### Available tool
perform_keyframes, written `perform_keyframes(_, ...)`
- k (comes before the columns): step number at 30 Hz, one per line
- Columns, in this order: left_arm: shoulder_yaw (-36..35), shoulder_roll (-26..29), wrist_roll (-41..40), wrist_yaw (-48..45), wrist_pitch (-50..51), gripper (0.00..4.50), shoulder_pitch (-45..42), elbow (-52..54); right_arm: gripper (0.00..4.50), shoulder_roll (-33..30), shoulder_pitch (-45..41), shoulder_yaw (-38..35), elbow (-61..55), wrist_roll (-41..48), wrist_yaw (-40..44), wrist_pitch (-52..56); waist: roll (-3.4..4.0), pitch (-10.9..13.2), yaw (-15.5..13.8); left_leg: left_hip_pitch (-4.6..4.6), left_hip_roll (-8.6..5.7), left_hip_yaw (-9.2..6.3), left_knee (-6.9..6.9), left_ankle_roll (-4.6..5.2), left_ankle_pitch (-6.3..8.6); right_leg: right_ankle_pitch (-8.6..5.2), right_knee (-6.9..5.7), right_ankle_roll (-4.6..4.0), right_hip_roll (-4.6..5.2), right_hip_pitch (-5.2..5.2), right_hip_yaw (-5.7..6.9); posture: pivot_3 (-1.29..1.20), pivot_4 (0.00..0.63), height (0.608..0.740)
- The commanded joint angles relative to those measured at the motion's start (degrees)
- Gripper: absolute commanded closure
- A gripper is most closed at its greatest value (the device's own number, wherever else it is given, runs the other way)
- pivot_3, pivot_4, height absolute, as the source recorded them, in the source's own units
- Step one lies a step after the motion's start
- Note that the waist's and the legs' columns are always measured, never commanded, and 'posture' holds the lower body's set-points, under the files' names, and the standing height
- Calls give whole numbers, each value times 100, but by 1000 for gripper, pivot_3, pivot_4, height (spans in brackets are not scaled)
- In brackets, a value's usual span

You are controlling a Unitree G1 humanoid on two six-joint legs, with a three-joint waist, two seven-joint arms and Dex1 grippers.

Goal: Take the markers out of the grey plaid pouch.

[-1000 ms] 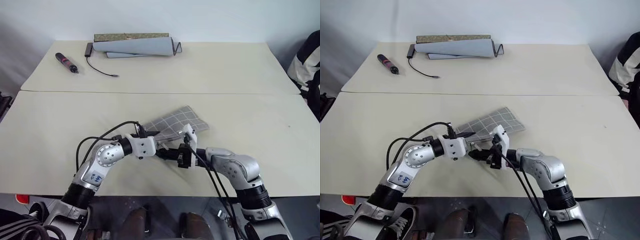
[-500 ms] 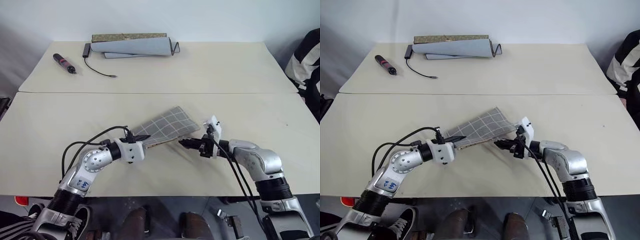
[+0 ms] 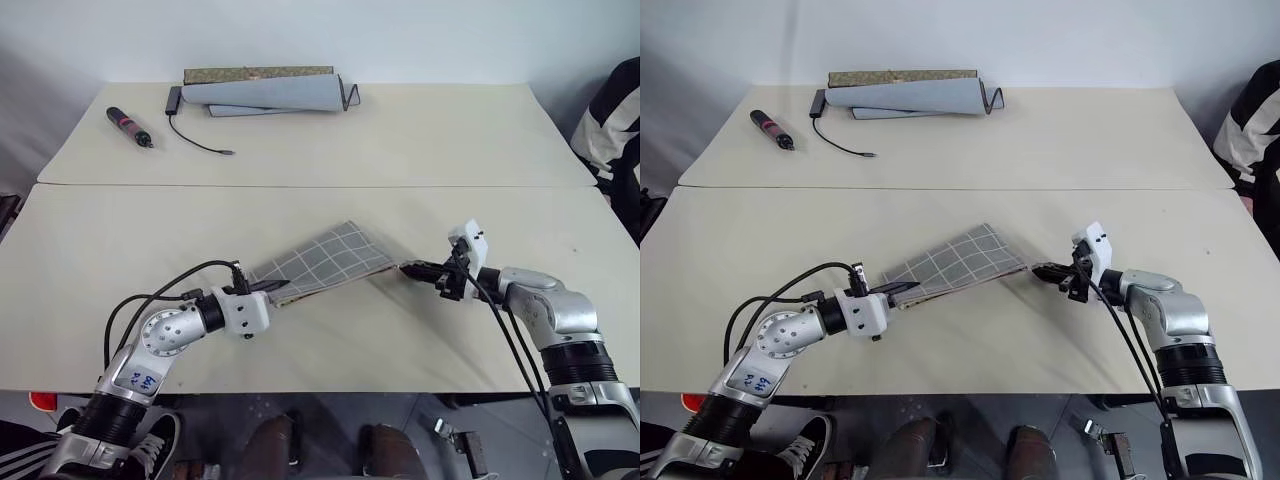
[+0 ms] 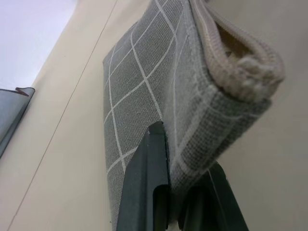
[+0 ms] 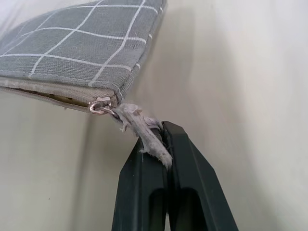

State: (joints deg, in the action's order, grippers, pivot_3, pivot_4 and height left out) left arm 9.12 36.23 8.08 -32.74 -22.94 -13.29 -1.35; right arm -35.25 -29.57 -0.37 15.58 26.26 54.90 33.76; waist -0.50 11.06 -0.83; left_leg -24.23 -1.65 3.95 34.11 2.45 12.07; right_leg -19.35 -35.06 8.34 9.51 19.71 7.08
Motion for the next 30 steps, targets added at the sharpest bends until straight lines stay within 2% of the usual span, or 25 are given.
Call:
perform_keyframes(1, -259, 1, -282, -62, 173, 4500, 26, 88, 4469, -98, 21, -229, -342, 88, 52, 50, 0, 0, 1, 0, 0, 0, 0, 0, 0, 0, 0, 0, 0, 0, 0, 0, 150, 740)
perform_keyframes(2, -271, -13, -323, -57, 228, 4500, 16, 100, 4054, -146, 62, -244, -438, 132, 132, 93, 0, 0, 1, 0, 0, -1, 0, 0, 0, 0, 0, 0, 0, 0, 0, 0, 150, 740)
perform_keyframes(3, -289, -30, -386, -66, 289, 4500, 9, 121, 3863, -209, 111, -259, -529, 142, 187, 121, 0, 0, -1, 0, 0, -1, 0, 0, 0, 0, -1, 0, 0, 0, 0, 0, 150, 740)
perform_keyframes(8, -369, -81, -664, -236, 586, 4500, -31, 191, 2200, -732, 297, -442, -961, 171, 473, 154, 0, 0, -33, 0, 0, -2, 0, 0, 1, 0, 5, 0, 1, -2, 2, 0, 150, 740)
perform_keyframes(11, -472, -186, -1057, -379, 967, 4500, -91, 264, 2200, -870, 87, -718, -1293, 222, 346, 21, 3, 2, -51, 0, -1, -1, 3, 0, 2, 0, 11, 1, 2, -1, 0, 0, 150, 740)
perform_keyframes(14, -496, -255, -1292, -560, 1189, 4500, -143, 338, 2200, -684, -129, -755, -1705, 442, 240, 217, 3, 2, -29, 1, 6, -1, 4, -3, 3, 0, 12, 0, -1, -1, 0, 0, 150, 740)
perform_keyframes(17, -494, -397, -1682, -756, 1705, 4500, -311, 455, 2847, -320, -428, -496, -2326, 543, -30, 365, 3, 2, -18, 1, 13, -1, 4, -9, 3, 2, 11, -2, -5, 0, 2, 0, 150, 740)
perform_keyframes(19, -467, -405, -1781, -937, 1908, 4500, -414, 499, 3448, -358, -476, 183, -2719, -138, 10, -131, 3, 2, -24, 1, 13, -1, 4, -9, 3, 2, 8, -3, -5, 0, 2, 0, 150, 740)
perform_keyframes(20, -480, -400, -1751, -951, 1944, 4500, -434, 502, 3875, -310, -495, 315, -2827, -203, -10, -170, 2, 2, -27, 0, 13, -1, 5, -9, 4, 2, 7, -3, -6, 1, 2, 0, 150, 740)
perform_keyframes(22, -567, -456, -1816, -922, 2085, 4500, -465, 556, 4454, -204, -512, 516, -3054, -168, -15, -115, 2, 2, -52, -1, 11, -1, 5, -8, 7, 2, 5, -2, -8, -4, 3, 0, 150, 740)
perform_keyframes(30, -555, -565, -1792, -888, 2300, 4500, -441, 827, 4454, -152, -504, 960, -2908, -623, 58, -530, 1, 2, -53, -2, 4, -3, 13, 4, 11, 5, 7, 3, -7, -13, 6, 0, 150, 740)
